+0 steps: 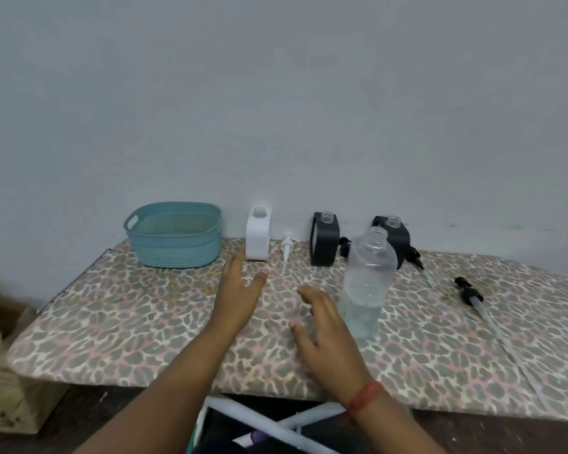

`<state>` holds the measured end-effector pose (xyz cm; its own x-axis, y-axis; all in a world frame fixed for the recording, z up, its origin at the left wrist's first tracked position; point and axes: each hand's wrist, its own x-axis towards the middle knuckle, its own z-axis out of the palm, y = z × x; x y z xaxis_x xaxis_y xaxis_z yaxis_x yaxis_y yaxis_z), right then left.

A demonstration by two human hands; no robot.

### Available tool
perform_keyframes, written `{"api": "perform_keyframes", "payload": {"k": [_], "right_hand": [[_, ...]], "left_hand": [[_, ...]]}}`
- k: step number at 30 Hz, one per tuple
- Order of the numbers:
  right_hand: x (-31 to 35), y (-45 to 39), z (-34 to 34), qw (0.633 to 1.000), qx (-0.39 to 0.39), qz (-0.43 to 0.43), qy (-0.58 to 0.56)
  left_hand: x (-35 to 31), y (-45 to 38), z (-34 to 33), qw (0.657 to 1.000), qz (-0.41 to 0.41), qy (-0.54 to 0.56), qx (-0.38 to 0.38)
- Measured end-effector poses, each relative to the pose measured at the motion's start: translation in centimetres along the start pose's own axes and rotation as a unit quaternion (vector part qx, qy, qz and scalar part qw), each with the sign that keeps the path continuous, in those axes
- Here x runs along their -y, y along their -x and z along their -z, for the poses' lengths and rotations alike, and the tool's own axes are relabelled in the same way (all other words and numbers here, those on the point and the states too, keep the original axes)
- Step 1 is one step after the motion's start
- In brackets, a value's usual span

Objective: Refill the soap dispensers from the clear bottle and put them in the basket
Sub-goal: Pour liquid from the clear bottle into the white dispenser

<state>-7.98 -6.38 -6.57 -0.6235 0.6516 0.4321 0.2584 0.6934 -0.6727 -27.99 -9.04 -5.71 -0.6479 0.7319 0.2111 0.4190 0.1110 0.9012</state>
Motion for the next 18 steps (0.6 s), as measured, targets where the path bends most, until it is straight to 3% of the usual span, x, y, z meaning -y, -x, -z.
{"api": "perform_keyframes", "payload": {"k": [4,8,13,18], "right_hand": [[-0.2,-5.4,-3.6,0.992,0.041,-0.096,-0.073],[-0.4,-10.2,-6.2,0.971,0.032,-0.159,-0.174],[-1.0,-14.1,-7.9,0.96,0.005,-0.169,-0.225],[-0.7,-15.2,-9.3,0.963,-0.014,-0.172,-0.208]], "left_hand": [[1.3,-2.5,0.6,0.999,0.037,0.026,0.01],[2.1,-5.1,0.0,0.995,0.068,0.073,0.027],[2.7,-7.5,-1.4,0.974,0.074,0.211,0.034],[3.2,-8.5,-1.9,0.977,0.041,0.205,0.031]]}}
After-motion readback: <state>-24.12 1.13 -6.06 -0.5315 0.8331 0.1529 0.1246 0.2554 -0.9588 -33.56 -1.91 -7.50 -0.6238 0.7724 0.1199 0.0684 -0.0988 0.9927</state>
